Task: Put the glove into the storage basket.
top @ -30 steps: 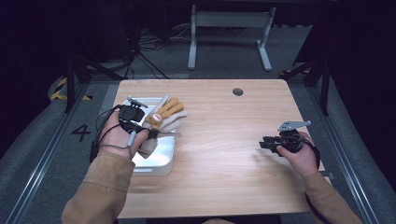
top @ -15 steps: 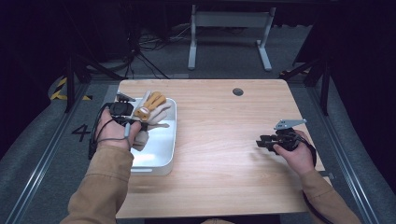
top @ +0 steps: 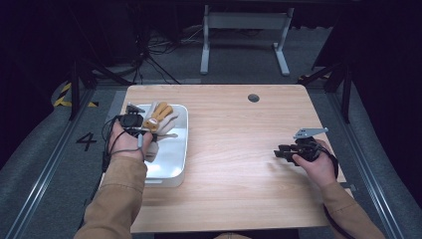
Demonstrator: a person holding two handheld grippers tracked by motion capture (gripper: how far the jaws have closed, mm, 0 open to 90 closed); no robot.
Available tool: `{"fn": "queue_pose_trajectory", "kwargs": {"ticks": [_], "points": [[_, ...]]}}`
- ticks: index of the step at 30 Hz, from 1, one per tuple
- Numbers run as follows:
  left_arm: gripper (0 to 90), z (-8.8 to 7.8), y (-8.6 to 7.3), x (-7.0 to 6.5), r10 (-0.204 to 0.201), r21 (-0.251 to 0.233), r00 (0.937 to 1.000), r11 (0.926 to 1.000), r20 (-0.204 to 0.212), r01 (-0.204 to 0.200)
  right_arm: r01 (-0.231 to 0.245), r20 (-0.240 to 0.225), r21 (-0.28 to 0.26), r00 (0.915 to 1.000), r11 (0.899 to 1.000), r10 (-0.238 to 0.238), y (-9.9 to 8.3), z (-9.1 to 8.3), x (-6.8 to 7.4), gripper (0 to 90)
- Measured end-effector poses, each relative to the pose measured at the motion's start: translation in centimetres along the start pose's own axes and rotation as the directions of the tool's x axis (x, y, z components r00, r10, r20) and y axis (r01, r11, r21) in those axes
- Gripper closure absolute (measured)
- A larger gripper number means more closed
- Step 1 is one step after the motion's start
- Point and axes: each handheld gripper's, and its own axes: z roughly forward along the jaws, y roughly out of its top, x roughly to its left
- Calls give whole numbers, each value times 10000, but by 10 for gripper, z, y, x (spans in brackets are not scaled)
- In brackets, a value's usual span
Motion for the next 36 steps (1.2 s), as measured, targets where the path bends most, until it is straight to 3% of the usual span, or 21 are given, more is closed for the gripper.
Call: {"fn": "queue_pose_trajectory", "kwargs": {"ticks": [10,30,36], "points": [[725,29,-3,15,-789,66,9969,9969,53,789,-20,-25,80,10000,10000,21,-3,2,-1,630],[719,63,-9,26,-1378,939,9905,9861,18,1371,-151,-45,149,9999,9998,151,-6,3,-3,623],[718,68,-7,26,-1559,1169,9876,9806,-190,1571,-154,-30,90,9999,9998,154,-6,2,-4,619]]}}
